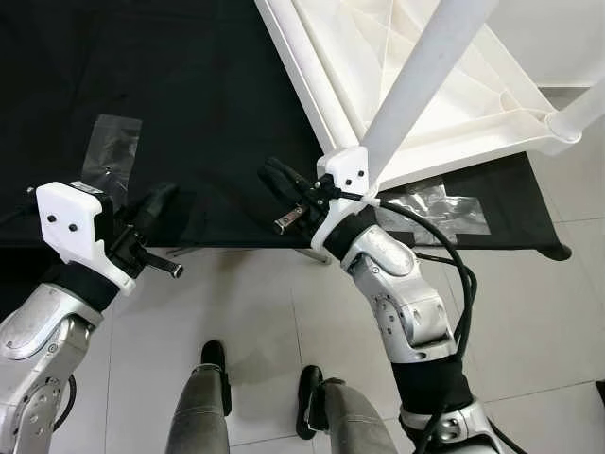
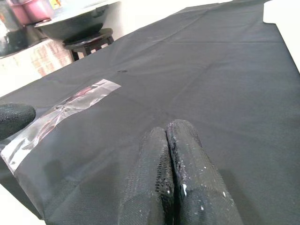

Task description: Building children table

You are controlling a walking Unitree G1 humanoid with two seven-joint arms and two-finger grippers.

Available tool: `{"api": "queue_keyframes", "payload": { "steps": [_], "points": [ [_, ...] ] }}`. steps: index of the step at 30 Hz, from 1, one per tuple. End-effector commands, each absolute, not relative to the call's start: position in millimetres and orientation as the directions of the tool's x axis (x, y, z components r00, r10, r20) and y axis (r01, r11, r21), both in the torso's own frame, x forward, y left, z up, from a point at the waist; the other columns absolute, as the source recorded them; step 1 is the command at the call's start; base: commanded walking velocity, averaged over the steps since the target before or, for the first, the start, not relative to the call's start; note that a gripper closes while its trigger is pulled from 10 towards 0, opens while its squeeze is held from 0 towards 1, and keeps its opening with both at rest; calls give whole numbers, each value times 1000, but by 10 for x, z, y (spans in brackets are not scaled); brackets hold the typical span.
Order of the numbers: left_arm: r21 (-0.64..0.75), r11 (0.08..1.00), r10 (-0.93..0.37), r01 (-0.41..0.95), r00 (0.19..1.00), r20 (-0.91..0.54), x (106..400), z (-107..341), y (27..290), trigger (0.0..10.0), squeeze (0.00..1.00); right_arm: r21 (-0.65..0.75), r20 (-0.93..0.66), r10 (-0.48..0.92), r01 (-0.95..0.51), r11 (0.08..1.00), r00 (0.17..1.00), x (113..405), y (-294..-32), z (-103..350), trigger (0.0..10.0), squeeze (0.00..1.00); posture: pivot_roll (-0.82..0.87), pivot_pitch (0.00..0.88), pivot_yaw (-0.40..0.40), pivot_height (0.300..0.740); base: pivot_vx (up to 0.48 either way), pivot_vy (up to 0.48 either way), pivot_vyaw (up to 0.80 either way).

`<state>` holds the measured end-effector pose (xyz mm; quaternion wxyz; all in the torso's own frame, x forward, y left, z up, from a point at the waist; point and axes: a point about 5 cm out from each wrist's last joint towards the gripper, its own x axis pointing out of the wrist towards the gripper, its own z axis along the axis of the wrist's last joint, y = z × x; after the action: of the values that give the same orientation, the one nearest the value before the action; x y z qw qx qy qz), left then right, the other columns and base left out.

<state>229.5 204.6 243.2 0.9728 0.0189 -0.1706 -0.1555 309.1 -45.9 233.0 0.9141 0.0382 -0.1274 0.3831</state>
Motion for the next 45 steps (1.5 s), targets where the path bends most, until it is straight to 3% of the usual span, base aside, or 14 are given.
{"api": "queue_keyframes", "payload": {
  "steps": [1, 3, 4, 5, 13, 23, 24, 25, 27, 28, 34, 38, 42, 45],
  "points": [
    [81, 953, -302, 291, 901, 311, 2274, 2396, 2047, 10000, 0, -3, 264, 705, -730, 683, 658, 3064, -507, 2279, 10000, 0, 68, 339, -150, 740, 0, 0, 0],
    [81, 953, -302, 291, 900, 313, 2272, 2399, 2045, 10000, 0, -2, 279, 718, -747, 665, 638, 3048, -522, 2296, 10000, 0, 65, 339, -151, 740, 0, 0, 0],
    [80, 954, -300, 290, 899, 318, 2269, 2405, 2050, 10000, 0, -3, 295, 742, -776, 630, 602, 3019, -544, 2318, 10000, 647, 52, 339, -157, 740, 0, 0, 0],
    [80, 954, -299, 289, 898, 323, 2264, 2412, 2064, 10000, 0, -12, 303, 760, -796, 606, 574, 2996, -578, 2341, 10000, 1000, 39, 339, -163, 740, 0, 0, 0],
    [100, 945, -327, 312, 882, 340, 2240, 2440, 2083, 10000, 0, -136, 243, 837, -837, 531, 491, 2924, -897, 2440, 10000, 1000, 28, 342, -159, 740, 0, 0, 0],
    [131, 922, -387, 364, 852, 353, 2198, 2473, 2040, 10000, 0, -250, 114, 794, -756, 605, 597, 3067, -1294, 2492, 10000, 1000, 38, 345, -149, 740, 0, 0, 0],
    [162, 912, -411, 378, 841, 352, 2176, 2491, 2038, 10000, 0, -317, -18, 761, -726, 610, 648, 3139, -1499, 2471, 10000, 1000, 52, 348, -138, 740, 0, 0, 0],
    [179, 900, -436, 398, 831, 346, 2159, 2491, 2024, 10000, 0, -338, -61, 745, -716, 611, 664, 3171, -1603, 2477, 10000, 102, 58, 350, -135, 740, 0, 0, 0],
    [188, 892, -452, 411, 824, 342, 2147, 2489, 2012, 10000, 0, -349, -82, 735, -710, 612, 673, 3188, -1664, 2484, 10000, 102, 58, 350, -135, 740, 0, 0, 0],
    [192, 884, -468, 427, 814, 344, 2131, 2495, 1998, 10000, 0, -358, -92, 734, -710, 606, 673, 3201, -1719, 2507, 10000, 0, 64, 352, -136, 740, 0, 0, 0],
    [209, 861, -508, 463, 786, 353, 2070, 2520, 1972, 10000, 0, -384, -110, 740, -715, 585, 664, 3260, -1858, 2613, 10000, 0, 75, 357, -145, 740, 0, 0, 0],
    [219, 857, -515, 467, 784, 345, 2033, 2514, 1981, 10000, 0, -333, -94, 847, -818, 469, 523, 3193, -1756, 2675, 10000, 0, 80, 361, -152, 740, 0, 0, 0],
    [227, 847, -531, 481, 778, 335, 2011, 2507, 1969, 10000, 0, -188, -158, 950, -952, 241, 271, 2890, -1625, 2513, 10000, 0, 85, 367, -155, 740, 0, 0, 0],
    [230, 843, -538, 487, 775, 331, 2003, 2504, 1967, 10000, 0, -158, -208, 948, -965, 209, 240, 2830, -1655, 2440, 10000, 0, 83, 370, -154, 740, 0, 0, 0]
  ]
}}
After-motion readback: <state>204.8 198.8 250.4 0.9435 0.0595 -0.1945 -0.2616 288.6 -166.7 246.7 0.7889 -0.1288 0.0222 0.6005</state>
